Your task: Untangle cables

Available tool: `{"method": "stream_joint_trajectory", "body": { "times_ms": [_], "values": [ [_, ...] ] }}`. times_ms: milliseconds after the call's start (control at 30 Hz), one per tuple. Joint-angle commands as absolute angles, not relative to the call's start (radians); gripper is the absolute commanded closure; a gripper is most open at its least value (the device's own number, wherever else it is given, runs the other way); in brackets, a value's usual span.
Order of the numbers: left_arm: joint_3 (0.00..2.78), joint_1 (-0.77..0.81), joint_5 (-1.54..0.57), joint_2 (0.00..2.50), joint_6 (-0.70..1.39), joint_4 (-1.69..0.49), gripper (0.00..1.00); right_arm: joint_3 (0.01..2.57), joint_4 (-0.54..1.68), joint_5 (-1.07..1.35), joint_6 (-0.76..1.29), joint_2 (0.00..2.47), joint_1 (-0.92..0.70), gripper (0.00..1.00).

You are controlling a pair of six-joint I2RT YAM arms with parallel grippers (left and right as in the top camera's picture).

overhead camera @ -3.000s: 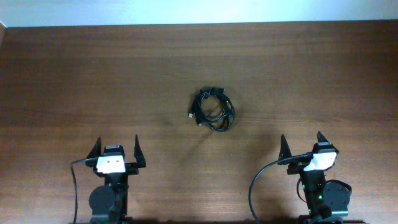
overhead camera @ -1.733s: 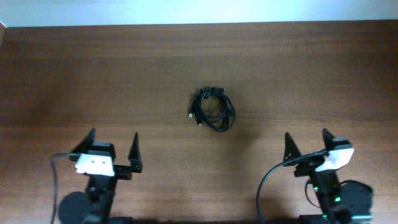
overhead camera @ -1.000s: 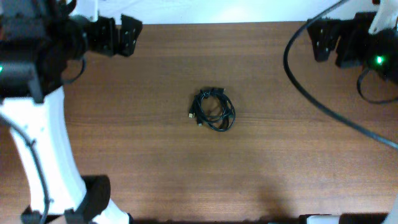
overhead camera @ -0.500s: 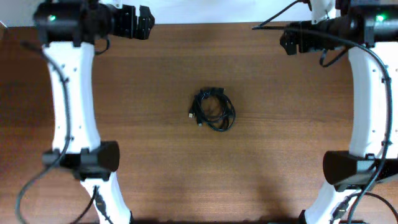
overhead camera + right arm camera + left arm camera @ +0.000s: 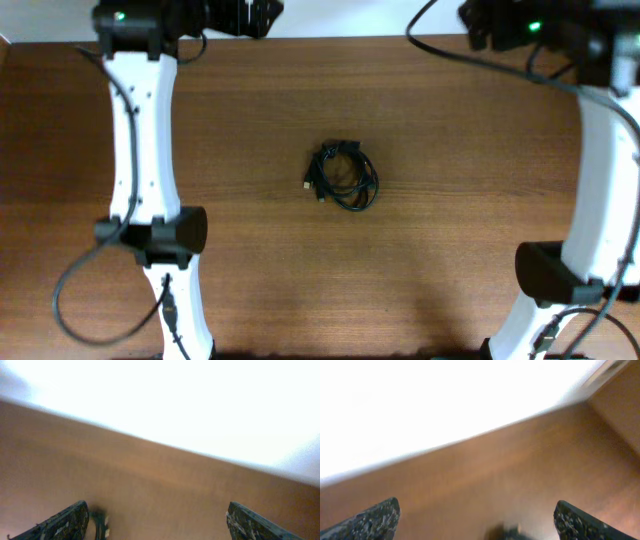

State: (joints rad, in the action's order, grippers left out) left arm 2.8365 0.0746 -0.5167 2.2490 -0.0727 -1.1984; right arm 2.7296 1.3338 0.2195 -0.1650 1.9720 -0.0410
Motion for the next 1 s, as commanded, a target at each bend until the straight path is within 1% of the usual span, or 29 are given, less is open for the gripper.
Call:
{"method": "stream_joint_trajectory", "body": {
  "times_ms": [0,100,133,167,233,367,433,533,633,733,833,900,967],
  "values": [
    [2.959,0.134,-0.351,2.087,-0.057,-1.165,0.01,2.87,1.36,0.231,-0.164,1.9,-0.045,0.12],
    [2.957,0.14,-0.249,2.011,-0.057,-1.216,0.01,2.846,1.407,0.232,-0.164,1.861,-0.03,0.12],
    [2.935,0.128,-0.181,1.971,-0.057,-1.25,0.01,2.827,1.42,0.231,-0.164,1.848,-0.019,0.12],
    [2.903,0.115,-0.142,1.943,-0.057,-1.253,0.01,2.8,1.429,0.232,-0.164,1.834,-0.001,0.12],
    [2.748,0.061,-0.115,1.845,-0.056,-1.198,0.01,2.737,1.43,0.233,-0.164,1.808,0.029,0.12],
    [2.16,-0.051,-0.115,1.559,-0.053,-0.907,0.01,2.526,1.354,0.243,-0.178,1.713,0.048,0.12],
    [1.877,-0.083,-0.115,1.423,-0.053,-0.734,0.01,2.434,1.33,0.239,-0.19,1.676,0.045,0.12],
    [1.497,-0.088,-0.115,1.23,-0.053,-0.486,0.01,2.326,1.307,0.239,-0.203,1.643,0.046,0.12],
    [1.29,-0.088,-0.114,1.119,-0.053,-0.342,0.01,2.257,1.304,0.238,-0.203,1.633,0.046,0.12],
    [1.18,-0.088,-0.115,1.059,-0.052,-0.283,0.01,2.197,1.301,0.239,-0.203,1.633,0.046,0.12],
    [1.148,-0.088,-0.124,1.067,-0.052,-0.38,0.01,2.158,1.305,0.239,-0.206,1.633,0.046,0.12],
    [1.136,-0.08,-0.264,1.125,-0.052,-0.357,0.02,2.146,1.303,0.247,-0.206,1.636,0.039,0.12],
    [1.136,-0.047,-0.399,1.205,-0.052,-0.29,0.01,2.146,1.304,0.25,-0.206,1.637,0.018,0.12]
  ]
}}
